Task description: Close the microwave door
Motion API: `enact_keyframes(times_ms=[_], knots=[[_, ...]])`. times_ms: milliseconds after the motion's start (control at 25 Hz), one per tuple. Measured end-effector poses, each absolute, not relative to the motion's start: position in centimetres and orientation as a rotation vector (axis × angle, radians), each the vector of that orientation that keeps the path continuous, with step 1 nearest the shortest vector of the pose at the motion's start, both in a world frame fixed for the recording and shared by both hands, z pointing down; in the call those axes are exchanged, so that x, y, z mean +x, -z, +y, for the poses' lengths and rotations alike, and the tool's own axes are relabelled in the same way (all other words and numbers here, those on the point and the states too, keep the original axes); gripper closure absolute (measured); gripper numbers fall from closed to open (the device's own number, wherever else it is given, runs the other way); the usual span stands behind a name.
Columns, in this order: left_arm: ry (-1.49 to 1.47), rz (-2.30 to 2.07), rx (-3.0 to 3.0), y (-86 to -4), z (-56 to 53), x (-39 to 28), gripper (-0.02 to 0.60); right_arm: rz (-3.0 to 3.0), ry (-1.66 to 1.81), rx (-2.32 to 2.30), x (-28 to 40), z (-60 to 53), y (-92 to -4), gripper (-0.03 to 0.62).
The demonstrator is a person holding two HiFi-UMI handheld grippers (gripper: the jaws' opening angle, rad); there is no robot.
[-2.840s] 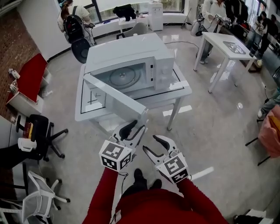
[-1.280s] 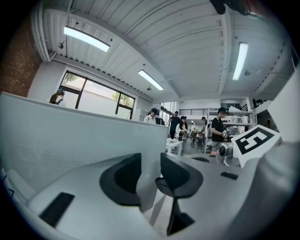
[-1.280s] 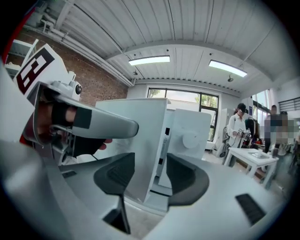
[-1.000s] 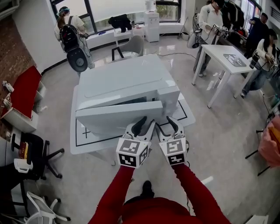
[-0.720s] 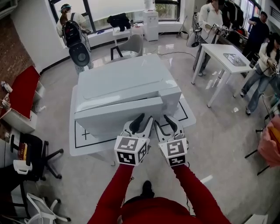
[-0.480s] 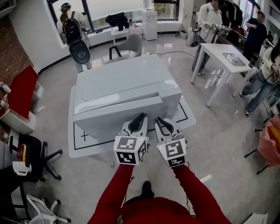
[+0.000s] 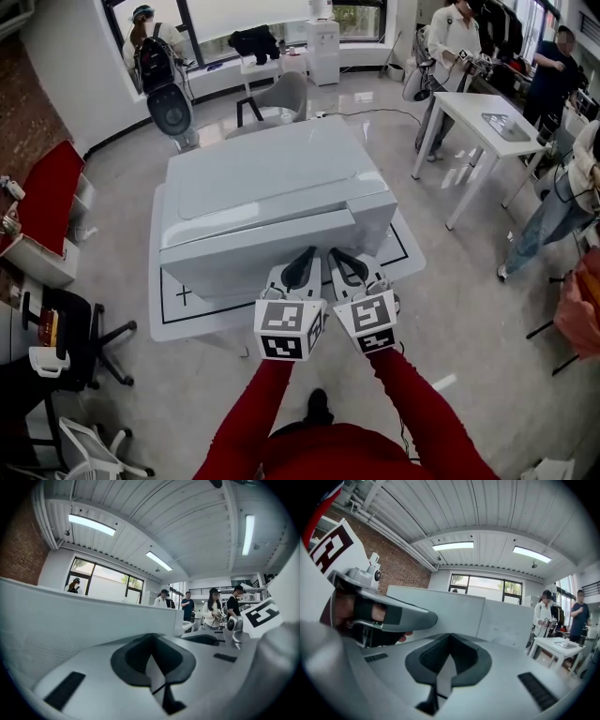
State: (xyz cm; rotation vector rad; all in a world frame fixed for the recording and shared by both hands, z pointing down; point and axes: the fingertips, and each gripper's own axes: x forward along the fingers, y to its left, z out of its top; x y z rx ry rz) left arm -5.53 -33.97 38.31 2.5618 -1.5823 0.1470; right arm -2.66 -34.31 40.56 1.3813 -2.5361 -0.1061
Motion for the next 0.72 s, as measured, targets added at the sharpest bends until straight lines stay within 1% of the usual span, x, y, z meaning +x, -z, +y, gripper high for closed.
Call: enact_keyframes(times_ms=[720], knots=[[-0.153,-1.619,2.538,-38.3,-34.8,-5.8,0.572,-2.535,0.03,1.415,-2.8,-35.6,-40.4,0.58]])
